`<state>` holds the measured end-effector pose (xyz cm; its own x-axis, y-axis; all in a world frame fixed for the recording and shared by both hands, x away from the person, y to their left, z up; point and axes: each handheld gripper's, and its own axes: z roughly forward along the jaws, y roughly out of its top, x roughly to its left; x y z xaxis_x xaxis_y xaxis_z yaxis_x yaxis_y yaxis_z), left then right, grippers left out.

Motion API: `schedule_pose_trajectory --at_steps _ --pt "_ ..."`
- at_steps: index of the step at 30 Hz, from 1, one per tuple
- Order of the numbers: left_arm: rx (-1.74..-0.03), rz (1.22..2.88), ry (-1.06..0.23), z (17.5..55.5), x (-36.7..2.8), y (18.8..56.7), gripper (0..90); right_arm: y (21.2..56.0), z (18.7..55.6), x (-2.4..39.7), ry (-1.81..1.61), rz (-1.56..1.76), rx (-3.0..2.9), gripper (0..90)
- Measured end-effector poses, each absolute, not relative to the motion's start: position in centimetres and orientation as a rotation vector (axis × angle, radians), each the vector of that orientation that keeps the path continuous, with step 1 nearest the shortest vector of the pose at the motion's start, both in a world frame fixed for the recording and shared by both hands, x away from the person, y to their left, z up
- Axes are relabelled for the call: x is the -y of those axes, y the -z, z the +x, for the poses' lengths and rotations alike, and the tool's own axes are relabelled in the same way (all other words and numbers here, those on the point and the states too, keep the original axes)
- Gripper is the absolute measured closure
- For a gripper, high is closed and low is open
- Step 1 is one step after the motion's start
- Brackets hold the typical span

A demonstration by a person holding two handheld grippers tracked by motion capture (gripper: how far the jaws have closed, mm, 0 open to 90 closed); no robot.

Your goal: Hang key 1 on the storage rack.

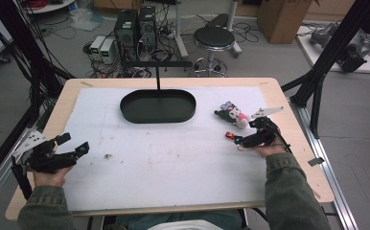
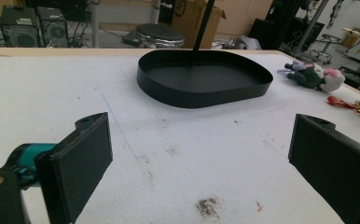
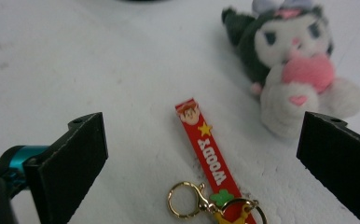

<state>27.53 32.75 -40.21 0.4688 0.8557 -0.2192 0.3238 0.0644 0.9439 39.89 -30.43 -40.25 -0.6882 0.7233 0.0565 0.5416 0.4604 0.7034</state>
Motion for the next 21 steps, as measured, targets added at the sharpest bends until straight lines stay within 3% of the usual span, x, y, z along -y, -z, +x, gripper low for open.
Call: schedule_pose_trajectory --at_steps 12,15,21 --pt "-1.083 1.53 -0.548 27.7 -32.5 40.3 6.6 40.8 41.8 28.4 -0.824 0.995 -2.674 6.9" --pt "-1.083 1.534 -0.542 27.8 -32.4 40.4 6.6 41.1 42.0 28.1 -0.806 0.966 -2.715 18.1" --pt "-1.08 1.537 -0.542 27.8 -32.4 40.4 6.6 41.7 42.6 27.1 -0.721 0.939 -2.726 23.1"
